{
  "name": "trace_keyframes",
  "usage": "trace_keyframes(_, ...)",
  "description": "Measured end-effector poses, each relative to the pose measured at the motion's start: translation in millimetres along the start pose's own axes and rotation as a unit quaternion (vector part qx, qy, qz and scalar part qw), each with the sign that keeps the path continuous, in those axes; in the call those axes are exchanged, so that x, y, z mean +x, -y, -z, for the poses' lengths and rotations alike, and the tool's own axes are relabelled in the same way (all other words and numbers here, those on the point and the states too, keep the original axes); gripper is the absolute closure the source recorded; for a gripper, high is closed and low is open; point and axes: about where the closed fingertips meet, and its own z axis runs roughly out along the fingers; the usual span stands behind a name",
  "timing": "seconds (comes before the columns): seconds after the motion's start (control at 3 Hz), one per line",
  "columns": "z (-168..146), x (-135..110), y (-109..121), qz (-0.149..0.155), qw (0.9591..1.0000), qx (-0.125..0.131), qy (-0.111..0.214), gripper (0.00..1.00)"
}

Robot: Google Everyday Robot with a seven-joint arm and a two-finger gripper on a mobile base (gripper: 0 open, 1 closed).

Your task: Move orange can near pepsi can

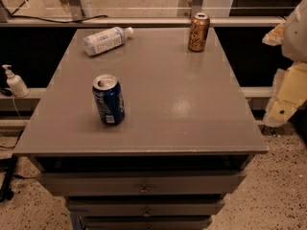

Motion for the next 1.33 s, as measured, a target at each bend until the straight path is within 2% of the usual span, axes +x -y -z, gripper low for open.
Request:
trace_keyframes(0.33,0.0,0.0,0.0,0.000,1.0000,0.000,0.000,0.00)
trace_keyframes(0.67,-2.0,2.9,3.0,-0.015,0.9996,0.002,0.024,0.00)
trace_keyframes(1.0,-23.6,12.2,20.2,-0.039,0.9959,0.006,0.081,0.00)
trace_keyframes(1.33,-51.3,9.9,63.8,-0.058,0.9865,0.033,0.150,0.00)
